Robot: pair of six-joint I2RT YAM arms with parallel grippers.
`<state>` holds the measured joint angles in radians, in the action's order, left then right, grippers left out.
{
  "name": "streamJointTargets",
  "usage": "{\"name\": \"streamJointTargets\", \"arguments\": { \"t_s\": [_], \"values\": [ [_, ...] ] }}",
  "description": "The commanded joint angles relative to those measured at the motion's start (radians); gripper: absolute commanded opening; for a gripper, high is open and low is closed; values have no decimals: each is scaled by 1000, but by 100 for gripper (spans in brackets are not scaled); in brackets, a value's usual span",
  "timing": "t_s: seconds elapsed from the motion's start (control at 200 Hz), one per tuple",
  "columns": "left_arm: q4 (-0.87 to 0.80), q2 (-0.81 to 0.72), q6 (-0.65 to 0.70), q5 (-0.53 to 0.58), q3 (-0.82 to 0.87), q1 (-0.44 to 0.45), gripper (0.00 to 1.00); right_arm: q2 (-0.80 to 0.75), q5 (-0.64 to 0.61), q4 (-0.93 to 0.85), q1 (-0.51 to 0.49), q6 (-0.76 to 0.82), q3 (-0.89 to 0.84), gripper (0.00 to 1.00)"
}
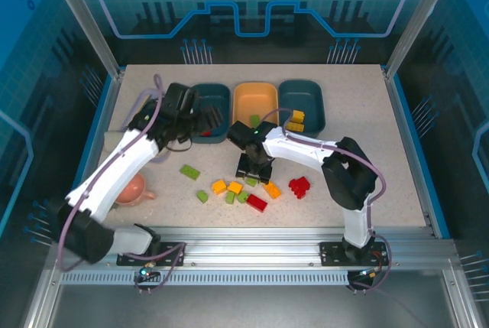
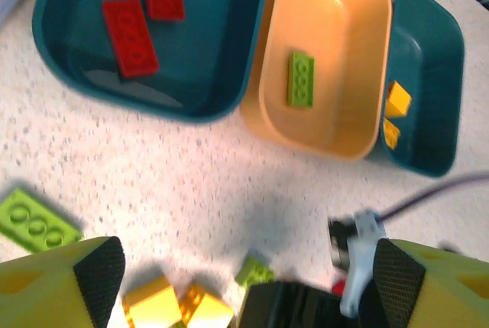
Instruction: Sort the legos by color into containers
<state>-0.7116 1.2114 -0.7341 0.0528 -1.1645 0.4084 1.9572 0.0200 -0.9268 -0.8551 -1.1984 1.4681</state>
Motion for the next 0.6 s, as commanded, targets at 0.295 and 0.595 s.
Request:
{"name": "streamJointTargets", "arguments": {
  "t_s": [0.295, 0.595],
  "values": [
    [-73, -391, -94, -132, 281, 9, 90, 75, 0, -25, 11, -59, 45, 50],
    [-67, -403, -94, -154, 289, 9, 89, 132, -13, -41, 19, -53, 77, 47]
  ]
}}
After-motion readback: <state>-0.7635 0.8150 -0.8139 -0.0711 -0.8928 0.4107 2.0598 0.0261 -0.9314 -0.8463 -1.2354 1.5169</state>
